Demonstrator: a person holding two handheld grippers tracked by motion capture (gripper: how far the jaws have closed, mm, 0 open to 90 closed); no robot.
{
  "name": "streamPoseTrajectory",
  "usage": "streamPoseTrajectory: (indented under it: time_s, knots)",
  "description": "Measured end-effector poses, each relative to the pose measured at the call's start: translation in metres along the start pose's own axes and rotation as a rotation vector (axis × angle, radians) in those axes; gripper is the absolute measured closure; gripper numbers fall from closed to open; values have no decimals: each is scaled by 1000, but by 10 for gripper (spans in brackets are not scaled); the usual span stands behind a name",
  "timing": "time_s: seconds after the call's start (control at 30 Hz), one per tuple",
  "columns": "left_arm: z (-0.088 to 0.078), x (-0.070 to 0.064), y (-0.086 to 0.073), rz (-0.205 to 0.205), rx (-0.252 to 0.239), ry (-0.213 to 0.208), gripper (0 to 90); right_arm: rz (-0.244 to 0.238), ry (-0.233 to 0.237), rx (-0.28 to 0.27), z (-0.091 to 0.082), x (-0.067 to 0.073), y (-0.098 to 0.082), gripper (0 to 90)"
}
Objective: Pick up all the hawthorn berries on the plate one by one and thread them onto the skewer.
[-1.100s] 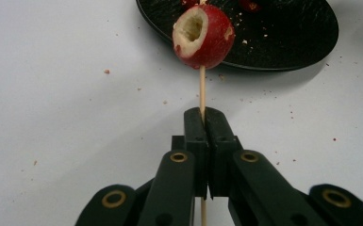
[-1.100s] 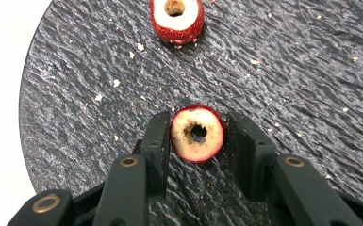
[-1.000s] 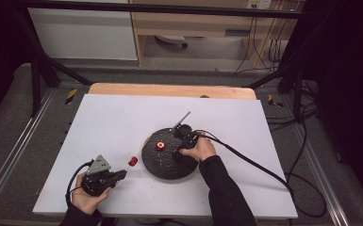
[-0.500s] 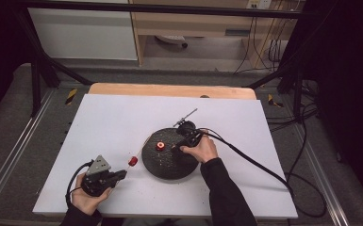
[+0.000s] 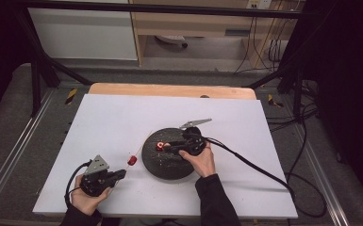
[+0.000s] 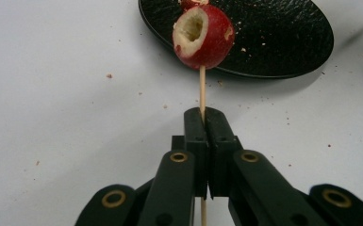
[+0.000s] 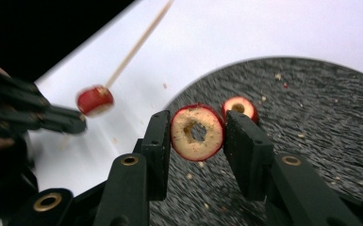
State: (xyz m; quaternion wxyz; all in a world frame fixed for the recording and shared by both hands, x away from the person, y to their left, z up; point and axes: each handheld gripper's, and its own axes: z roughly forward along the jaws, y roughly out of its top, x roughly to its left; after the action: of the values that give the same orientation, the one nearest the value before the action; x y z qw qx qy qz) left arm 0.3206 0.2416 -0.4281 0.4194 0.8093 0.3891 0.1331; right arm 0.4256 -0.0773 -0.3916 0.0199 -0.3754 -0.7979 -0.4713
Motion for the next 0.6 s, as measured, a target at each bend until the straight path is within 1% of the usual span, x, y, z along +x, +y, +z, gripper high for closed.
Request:
streamPoseTrajectory:
  time_s: [0.07,0.27,0.3,0.47,0.6]
  knots:
    - [0,0,0,-1,-3,-2,884,22,15,-58,-3,1,-6,626]
    - [0,-2,0,1,-10,-6,884,80,37,-227,-5,4,-22,626]
    - [0,-2,0,0,-11,-6,884,89,41,-250,-5,5,-24,626]
    - [0,-3,0,2,-13,-8,883,104,50,-354,-2,11,-31,626]
    - [1,-5,0,5,-17,-12,884,136,63,-442,0,16,-40,627]
